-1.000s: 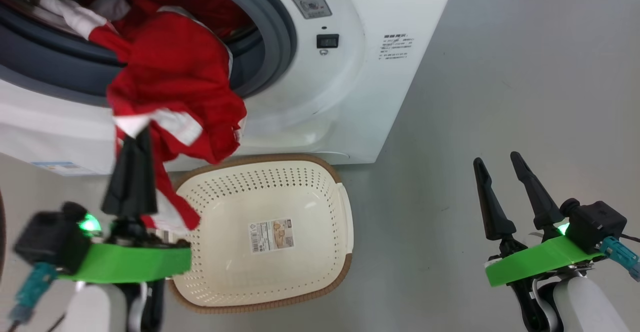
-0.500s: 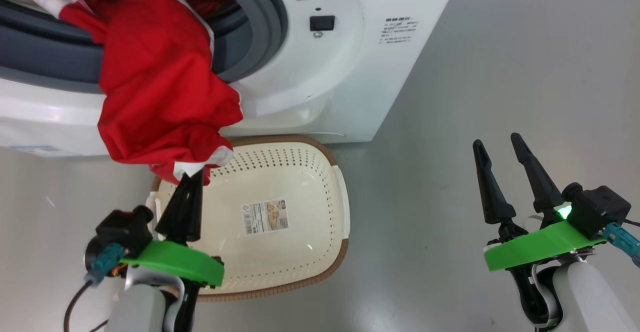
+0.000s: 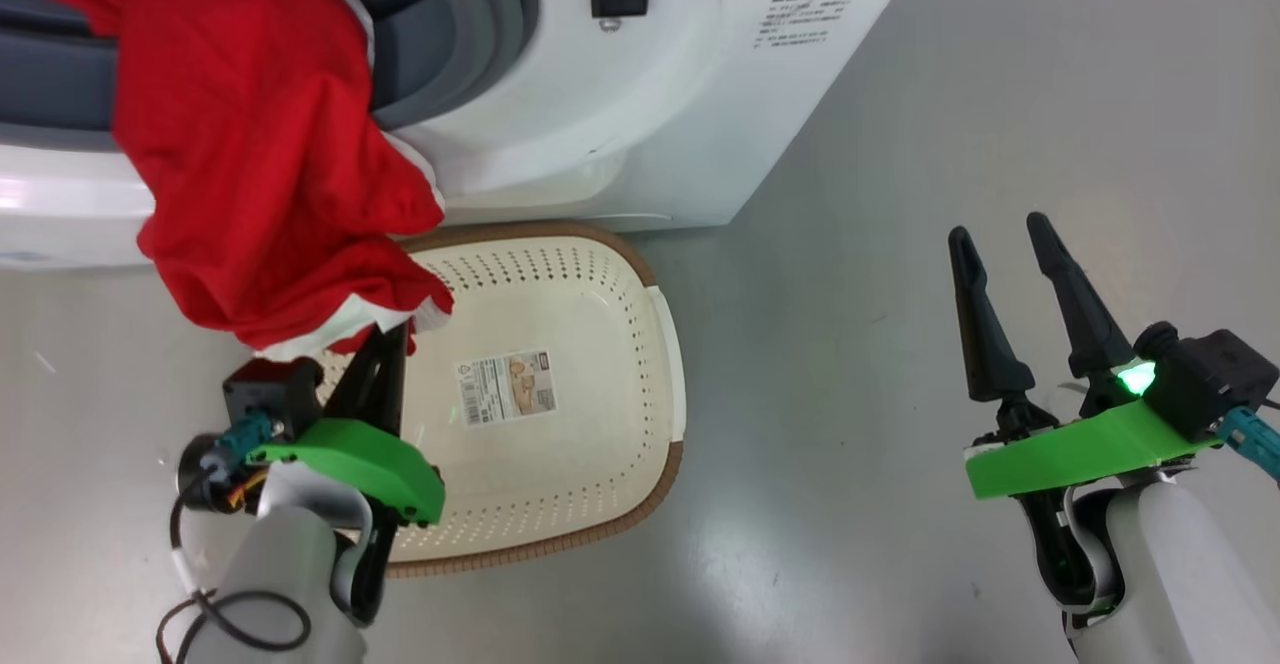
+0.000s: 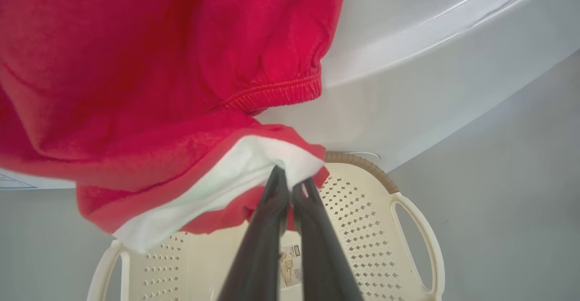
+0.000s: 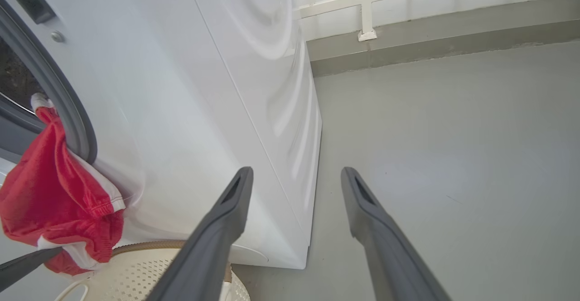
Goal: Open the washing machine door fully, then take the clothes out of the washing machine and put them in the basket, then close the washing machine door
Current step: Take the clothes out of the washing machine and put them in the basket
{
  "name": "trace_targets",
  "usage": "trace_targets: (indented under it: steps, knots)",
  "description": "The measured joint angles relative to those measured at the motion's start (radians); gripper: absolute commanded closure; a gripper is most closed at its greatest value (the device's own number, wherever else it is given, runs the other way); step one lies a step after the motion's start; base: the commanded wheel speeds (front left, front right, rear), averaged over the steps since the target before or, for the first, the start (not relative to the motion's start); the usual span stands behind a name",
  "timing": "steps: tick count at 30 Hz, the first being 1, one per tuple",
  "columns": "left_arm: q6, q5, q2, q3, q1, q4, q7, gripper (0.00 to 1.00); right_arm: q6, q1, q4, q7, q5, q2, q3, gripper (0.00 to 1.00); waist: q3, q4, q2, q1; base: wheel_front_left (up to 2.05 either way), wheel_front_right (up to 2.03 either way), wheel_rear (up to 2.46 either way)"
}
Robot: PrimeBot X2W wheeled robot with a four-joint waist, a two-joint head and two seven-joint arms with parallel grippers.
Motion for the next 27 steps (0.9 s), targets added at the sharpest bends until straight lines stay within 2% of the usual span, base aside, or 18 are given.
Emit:
trace_targets:
  steps: [11,14,16,21,22,23,24,25,27]
  knots:
    - [0.0,0.008,-0.006,0.017,-0.135,0.186,0.0,1.0,0.0,-0.025,-0.008,0.0,-0.003,0.007,-0.002,0.0,0.065,-0.009,0.0,0.0,0.0,0.0,0.0]
    - [0.0,0.008,-0.008,0.023,-0.162,0.206,0.0,0.89,0.0,-0.041,-0.01,0.0,-0.006,0.008,-0.003,0.0,0.075,-0.009,0.0,0.0,0.0,0.0,0.0]
    - [0.0,0.008,-0.008,0.027,-0.174,0.214,0.0,0.86,0.0,-0.046,-0.01,0.0,-0.022,0.008,-0.003,0.0,0.079,-0.008,0.0,0.0,0.0,0.0,0.0]
    - [0.0,0.008,-0.008,0.034,-0.177,0.226,0.0,0.58,0.0,-0.046,-0.01,0.0,-0.024,0.009,-0.003,0.0,0.077,-0.007,0.0,0.0,0.0,0.0,0.0]
    - [0.0,0.008,-0.008,0.036,-0.177,0.227,0.0,0.43,0.0,-0.046,-0.01,0.0,-0.024,0.009,-0.003,0.0,0.077,-0.006,0.0,0.0,0.0,0.0,0.0]
    - [0.0,0.008,-0.008,0.038,-0.177,0.227,0.0,0.2,0.0,-0.046,-0.01,0.0,-0.024,0.009,-0.003,0.0,0.076,-0.006,0.0,0.0,0.0,0.0,0.0]
    - [0.0,0.008,-0.009,0.039,-0.177,0.227,0.0,0.07,0.0,-0.046,-0.01,0.0,-0.024,0.009,-0.004,0.0,0.076,-0.005,0.0,0.0,0.0,0.0,0.0]
    - [0.0,0.008,-0.009,0.041,-0.177,0.227,0.0,0.0,0.0,-0.046,-0.01,0.0,-0.024,0.009,-0.004,0.0,0.075,-0.004,0.0,0.0,0.0,0.0,0.0]
    - [0.0,0.008,-0.009,0.042,-0.177,0.227,0.0,0.0,0.0,-0.046,-0.009,0.0,-0.024,0.009,-0.005,0.0,0.073,-0.001,0.0,0.0,0.0,0.0,0.0]
